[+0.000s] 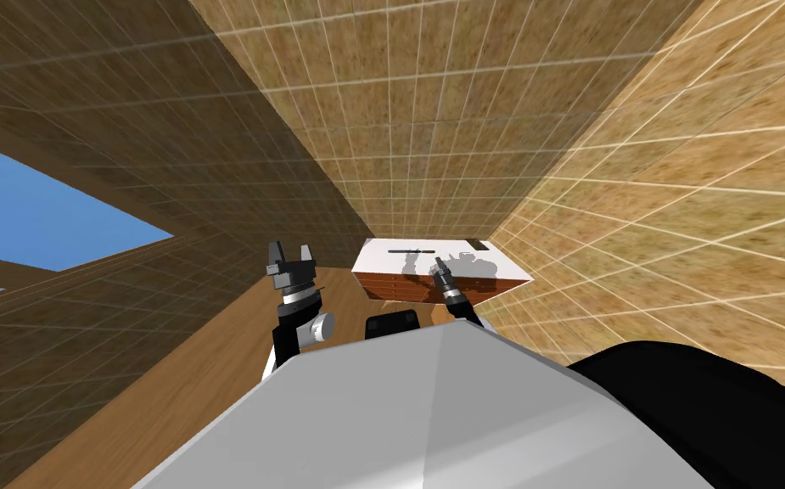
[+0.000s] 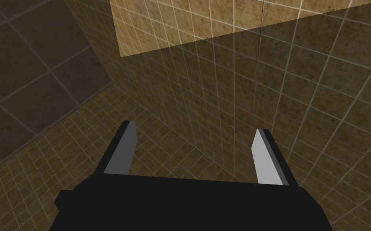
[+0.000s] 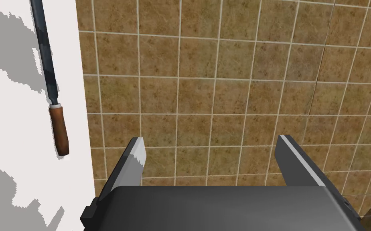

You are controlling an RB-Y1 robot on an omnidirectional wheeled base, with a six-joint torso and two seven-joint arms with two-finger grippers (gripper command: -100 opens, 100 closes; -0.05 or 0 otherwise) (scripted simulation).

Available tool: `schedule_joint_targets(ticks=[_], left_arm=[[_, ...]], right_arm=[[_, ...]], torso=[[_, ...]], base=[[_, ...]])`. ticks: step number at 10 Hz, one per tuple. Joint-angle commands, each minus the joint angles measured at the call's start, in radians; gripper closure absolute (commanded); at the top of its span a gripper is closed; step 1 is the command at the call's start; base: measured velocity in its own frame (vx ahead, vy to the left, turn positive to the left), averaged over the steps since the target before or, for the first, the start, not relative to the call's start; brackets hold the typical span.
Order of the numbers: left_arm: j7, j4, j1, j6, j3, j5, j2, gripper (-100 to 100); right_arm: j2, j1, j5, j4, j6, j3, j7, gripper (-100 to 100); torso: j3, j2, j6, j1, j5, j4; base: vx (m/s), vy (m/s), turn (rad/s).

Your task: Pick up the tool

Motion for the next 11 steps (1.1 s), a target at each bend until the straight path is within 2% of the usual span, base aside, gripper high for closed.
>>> schedule_joint_targets(ticks=[1,3,4,5,6,7,8,10,11], left_arm=[[0.0,0.0,0.0,0.0,0.0,0.0,0.0,0],[0.0,0.0,0.0,0.0,0.0,0.0,0.0,0],[0.0,0.0,0.0,0.0,0.0,0.0,0.0,0],[0.0,0.0,0.0,0.0,0.0,0.0,0.0,0],[0.0,0.0,0.0,0.0,0.0,0.0,0.0,0],[0.0,0.0,0.0,0.0,0.0,0.0,0.0,0],[0.0,0.0,0.0,0.0,0.0,0.0,0.0,0],[0.0,0.0,0.0,0.0,0.0,0.0,0.0,0],[0.0,0.0,0.0,0.0,0.0,0.0,0.0,0]], right_arm=[[-0.034,0.026,0.022,0.05,0.0,0.031,-0.003,-100],[-0.034,0.026,0.022,0.061,0.0,0.031,-0.003,-100],[-0.067,0.049,0.04,0.1,-0.002,0.055,-0.007,-100],[-0.067,0.049,0.04,0.112,-0.002,0.055,-0.007,-100],[-0.1,0.071,0.057,0.136,-0.005,0.081,-0.009,-100],[-0.1,0.071,0.057,0.162,-0.005,0.081,-0.009,-100],[-0.134,0.092,0.075,0.199,-0.009,0.107,-0.009,-100],[-0.134,0.092,0.075,0.223,-0.009,0.107,-0.009,-100],[-0.168,0.11,0.094,0.262,-0.014,0.135,-0.007,-100]], torso=[[0.0,0.0,0.0,0.0,0.0,0.0],[-0.002,-0.003,0.0,-0.001,0.0,-0.001],[-0.003,-0.005,0.0,-0.002,0.0,-0.001],[-0.003,-0.004,-0.001,-0.001,0.0,-0.001],[-0.002,-0.004,0.0,-0.001,0.0,-0.001],[-0.002,-0.003,-0.001,0.0,0.0,-0.001],[-0.002,-0.003,0.0,-0.001,0.0,-0.001],[-0.002,-0.004,0.0,0.0,0.0,-0.001],[-0.003,-0.005,0.0,-0.002,0.0,-0.001]], base=[[-0.058,0.025,0.143],[-0.024,0.01,0.039],[-0.034,0.03,0.174],[-0.043,0.022,0.115],[-0.064,0.033,0.241],[-0.05,0.026,0.097],[-0.046,0.049,0.207],[-0.025,0.021,0.048],[-0.019,0.027,0.237]])
